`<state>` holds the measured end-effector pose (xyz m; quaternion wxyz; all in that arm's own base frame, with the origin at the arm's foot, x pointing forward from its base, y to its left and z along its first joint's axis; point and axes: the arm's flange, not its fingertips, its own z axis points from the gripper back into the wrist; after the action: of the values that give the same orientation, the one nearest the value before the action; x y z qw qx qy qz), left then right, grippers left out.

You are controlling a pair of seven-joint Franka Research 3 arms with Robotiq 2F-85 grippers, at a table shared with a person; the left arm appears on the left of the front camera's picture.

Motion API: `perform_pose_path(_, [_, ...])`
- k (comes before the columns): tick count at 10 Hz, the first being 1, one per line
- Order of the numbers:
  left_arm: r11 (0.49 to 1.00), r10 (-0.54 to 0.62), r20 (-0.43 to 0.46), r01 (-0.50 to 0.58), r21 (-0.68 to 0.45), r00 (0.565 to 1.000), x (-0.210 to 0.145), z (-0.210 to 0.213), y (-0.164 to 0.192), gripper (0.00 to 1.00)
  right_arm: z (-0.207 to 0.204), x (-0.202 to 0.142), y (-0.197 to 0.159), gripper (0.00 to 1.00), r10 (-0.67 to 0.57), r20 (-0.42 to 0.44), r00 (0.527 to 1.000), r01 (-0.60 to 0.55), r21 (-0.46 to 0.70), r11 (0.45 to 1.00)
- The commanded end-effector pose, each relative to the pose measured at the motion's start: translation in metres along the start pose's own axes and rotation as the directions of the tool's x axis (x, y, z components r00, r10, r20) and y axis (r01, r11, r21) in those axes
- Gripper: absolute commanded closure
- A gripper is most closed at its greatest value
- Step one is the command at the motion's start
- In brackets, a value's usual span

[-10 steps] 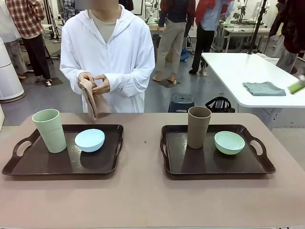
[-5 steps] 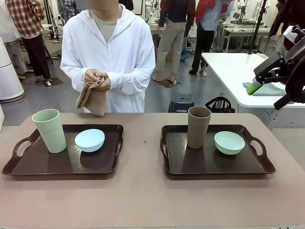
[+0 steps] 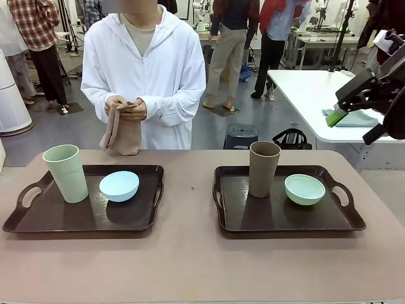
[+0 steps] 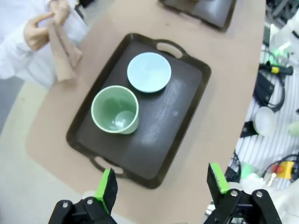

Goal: Set up a tray with a mat and arrange the tableware.
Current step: Pick up the Picnic Bowl and Reusable plastic cup from the Handle tray in front of the human's position and hold them in the air.

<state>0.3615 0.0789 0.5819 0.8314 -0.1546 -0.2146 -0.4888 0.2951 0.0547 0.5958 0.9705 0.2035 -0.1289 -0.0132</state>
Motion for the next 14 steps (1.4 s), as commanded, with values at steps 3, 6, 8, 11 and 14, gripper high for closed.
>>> perform_pose_path(3, [0.947, -0.268, 0.040, 0.271, -0.171, 0.963, -0.031, -0.021, 0.056, 0.00, -0.054, 0.026, 0.116, 0.00, 0.081, -0.059, 0.995, -0.091, -0.207, 0.974])
perform_pose_path(6, [0.900, -0.367, 0.156, 0.392, -0.188, 0.917, -0.050, -0.048, 0.083, 0.00, -0.094, 0.053, 0.179, 0.00, 0.032, -0.017, 0.999, -0.035, -0.211, 0.977])
perform_pose_path(8, [0.902, -0.364, 0.181, 0.394, -0.174, 0.914, -0.057, -0.066, 0.102, 0.00, -0.135, 0.085, 0.214, 0.00, -0.020, -0.029, 0.999, 0.013, -0.241, 0.970])
perform_pose_path(11, [0.936, -0.304, 0.145, 0.323, -0.139, 0.942, -0.064, -0.084, 0.118, 0.00, -0.183, 0.113, 0.241, 0.00, -0.041, -0.038, 0.998, 0.028, -0.293, 0.956])
perform_pose_path(14, [0.967, -0.235, 0.108, 0.244, -0.078, 0.966, -0.060, -0.079, 0.120, 0.00, -0.191, 0.108, 0.231, 0.00, -0.031, -0.051, 0.998, 0.016, -0.278, 0.960])
